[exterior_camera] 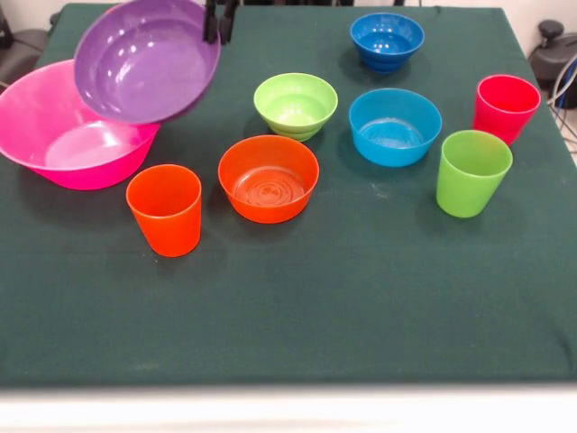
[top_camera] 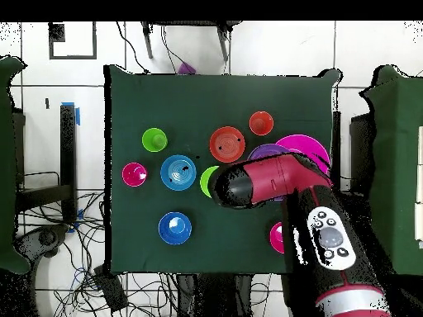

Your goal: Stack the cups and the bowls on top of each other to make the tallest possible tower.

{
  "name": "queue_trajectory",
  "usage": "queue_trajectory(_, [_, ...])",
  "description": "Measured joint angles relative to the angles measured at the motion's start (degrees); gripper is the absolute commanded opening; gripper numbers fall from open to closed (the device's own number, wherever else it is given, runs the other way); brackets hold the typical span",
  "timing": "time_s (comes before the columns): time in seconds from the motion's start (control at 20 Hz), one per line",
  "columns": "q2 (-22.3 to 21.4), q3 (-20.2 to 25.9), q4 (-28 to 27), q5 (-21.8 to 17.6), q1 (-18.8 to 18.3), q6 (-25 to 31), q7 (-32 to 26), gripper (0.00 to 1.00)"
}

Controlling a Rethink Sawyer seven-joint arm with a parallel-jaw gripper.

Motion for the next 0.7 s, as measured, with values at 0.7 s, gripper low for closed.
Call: queue_trajectory(0.7, [2.93, 6.23, -6.18, -7.41, -4.51, 0.02, -1.77, 0.0])
